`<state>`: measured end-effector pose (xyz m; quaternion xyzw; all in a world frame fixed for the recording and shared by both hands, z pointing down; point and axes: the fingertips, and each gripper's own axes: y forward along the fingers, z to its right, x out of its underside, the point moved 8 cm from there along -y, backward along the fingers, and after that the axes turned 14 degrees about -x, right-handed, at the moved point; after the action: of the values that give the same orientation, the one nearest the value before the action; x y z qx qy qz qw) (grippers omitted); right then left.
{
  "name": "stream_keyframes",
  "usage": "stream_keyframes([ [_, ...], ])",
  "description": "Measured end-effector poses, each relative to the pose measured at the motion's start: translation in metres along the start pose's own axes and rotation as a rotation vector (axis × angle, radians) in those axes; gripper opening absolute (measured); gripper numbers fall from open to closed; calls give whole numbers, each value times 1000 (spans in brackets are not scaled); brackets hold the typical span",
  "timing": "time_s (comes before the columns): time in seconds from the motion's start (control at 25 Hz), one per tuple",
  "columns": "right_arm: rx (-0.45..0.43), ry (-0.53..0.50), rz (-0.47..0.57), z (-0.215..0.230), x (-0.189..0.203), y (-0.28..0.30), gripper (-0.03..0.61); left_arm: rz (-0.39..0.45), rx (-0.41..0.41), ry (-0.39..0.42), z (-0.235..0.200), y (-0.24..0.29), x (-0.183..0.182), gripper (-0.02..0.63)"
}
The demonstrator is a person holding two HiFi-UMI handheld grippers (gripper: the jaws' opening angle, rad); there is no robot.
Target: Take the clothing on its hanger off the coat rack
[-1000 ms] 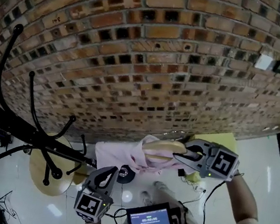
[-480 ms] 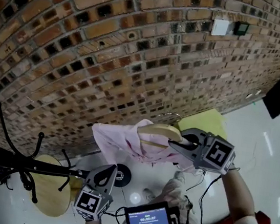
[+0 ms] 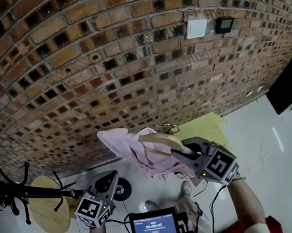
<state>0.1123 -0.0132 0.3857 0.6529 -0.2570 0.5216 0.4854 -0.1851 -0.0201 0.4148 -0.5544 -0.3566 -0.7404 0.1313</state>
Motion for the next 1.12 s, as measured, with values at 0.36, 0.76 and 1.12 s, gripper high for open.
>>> stream_keyframes([
  [0.36,57,22,16,49,37,-85,0,6,32,42,67,69,-46,8],
  [0.76,173,68,54,110,81,-179,0,-16,54,83,131,143,-73,8],
  [1.12,278,116,82,159,136,-256,0,-44,99,105,195,201,-89,8],
])
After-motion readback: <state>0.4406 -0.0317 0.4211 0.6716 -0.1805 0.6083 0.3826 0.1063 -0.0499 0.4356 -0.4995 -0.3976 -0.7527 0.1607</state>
